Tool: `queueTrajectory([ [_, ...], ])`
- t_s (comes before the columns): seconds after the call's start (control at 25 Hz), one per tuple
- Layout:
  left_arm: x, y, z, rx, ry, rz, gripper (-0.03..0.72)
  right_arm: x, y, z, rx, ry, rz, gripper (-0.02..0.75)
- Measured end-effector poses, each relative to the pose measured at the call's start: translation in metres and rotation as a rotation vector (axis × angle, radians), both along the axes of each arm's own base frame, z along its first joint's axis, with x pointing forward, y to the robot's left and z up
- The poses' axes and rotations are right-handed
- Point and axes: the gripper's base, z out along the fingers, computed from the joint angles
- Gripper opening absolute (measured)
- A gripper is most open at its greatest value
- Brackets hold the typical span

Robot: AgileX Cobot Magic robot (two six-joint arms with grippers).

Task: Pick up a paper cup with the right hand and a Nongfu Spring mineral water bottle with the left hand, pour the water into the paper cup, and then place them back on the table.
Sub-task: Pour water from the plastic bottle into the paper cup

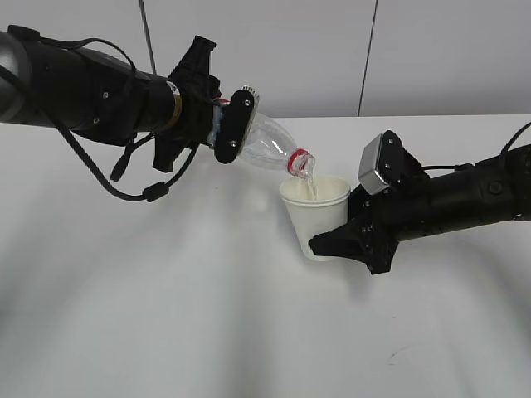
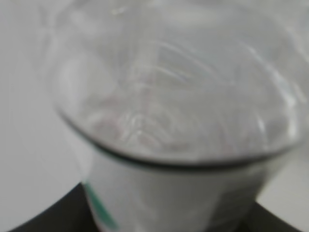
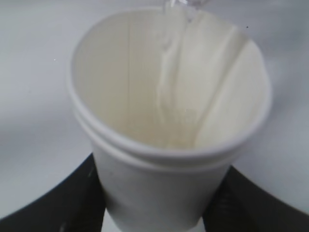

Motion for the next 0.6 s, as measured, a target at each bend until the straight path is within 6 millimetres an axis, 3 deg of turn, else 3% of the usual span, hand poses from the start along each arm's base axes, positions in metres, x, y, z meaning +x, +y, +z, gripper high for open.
queueTrajectory([
  [0.6, 0.0000, 0.0001, 0.0000, 0.000, 0.000, 0.001, 0.330, -0.0016, 0.0010, 0.0004, 0.006, 0.000, 0.023, 0.380],
])
